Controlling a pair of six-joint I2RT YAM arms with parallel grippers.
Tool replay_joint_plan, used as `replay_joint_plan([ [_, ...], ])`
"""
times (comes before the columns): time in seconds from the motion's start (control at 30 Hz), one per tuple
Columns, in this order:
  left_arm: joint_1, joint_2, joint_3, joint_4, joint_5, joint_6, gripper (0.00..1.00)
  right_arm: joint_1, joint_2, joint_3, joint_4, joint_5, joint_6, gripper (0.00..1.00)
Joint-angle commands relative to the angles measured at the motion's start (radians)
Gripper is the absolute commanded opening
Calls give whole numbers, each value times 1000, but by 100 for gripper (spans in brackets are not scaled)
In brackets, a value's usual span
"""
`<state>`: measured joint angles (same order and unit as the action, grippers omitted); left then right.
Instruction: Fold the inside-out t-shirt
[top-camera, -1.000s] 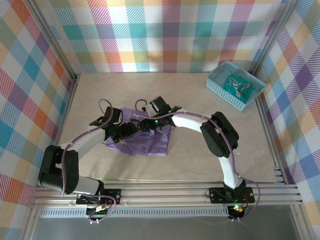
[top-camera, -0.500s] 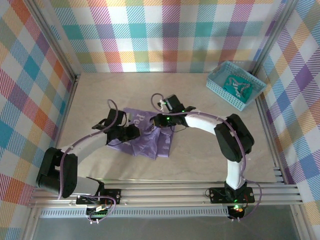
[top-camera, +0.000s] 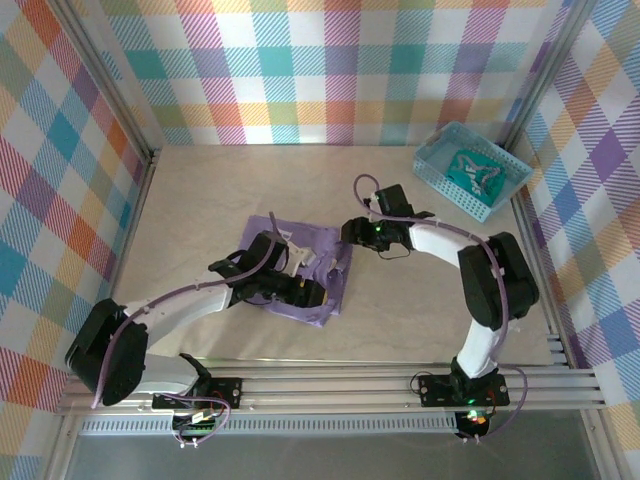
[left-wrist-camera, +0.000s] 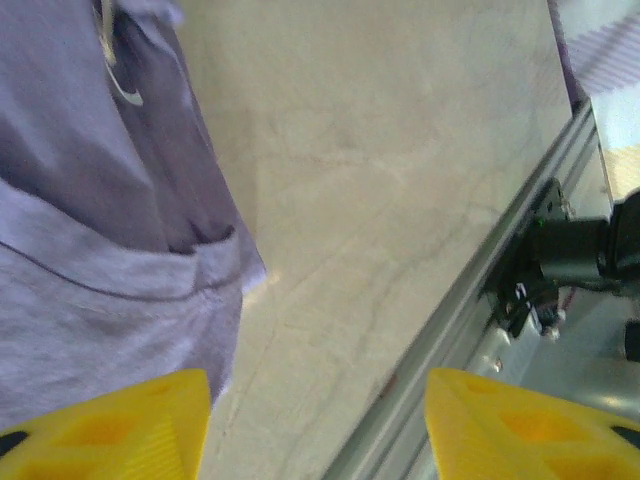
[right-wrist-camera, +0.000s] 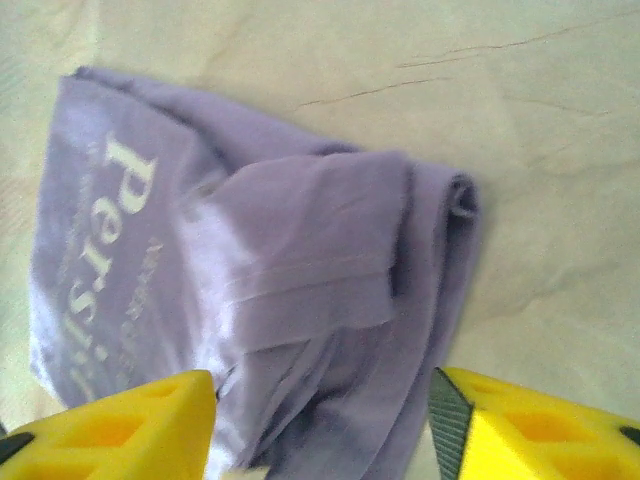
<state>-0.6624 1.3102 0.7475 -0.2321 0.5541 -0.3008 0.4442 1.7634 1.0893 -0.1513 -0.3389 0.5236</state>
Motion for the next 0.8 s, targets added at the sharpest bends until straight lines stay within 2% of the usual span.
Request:
replay_joint_plan([
  [0.0,28,-63,-14,41,-129,-42,64,20,-35,-11,13,-56,-49,62],
  [0.1,56,0,25,-18,-206,-92,65,32,12,11,38,-63,-21,64],
  [0.2,41,73,48,-25,-186,-92,66,31,58,53,-3,11,-6,65],
  [0.3,-22,91,47,-16,-206,-76,67,31,106,88,-10,20,-1,64],
  [0.47,-127,139,81,-79,-336,-32,68,32,181,135,14,-6,17,59],
  [0.77,-271,298,175,-123,-502,15,59,28,220,192,2,-8,0,29],
])
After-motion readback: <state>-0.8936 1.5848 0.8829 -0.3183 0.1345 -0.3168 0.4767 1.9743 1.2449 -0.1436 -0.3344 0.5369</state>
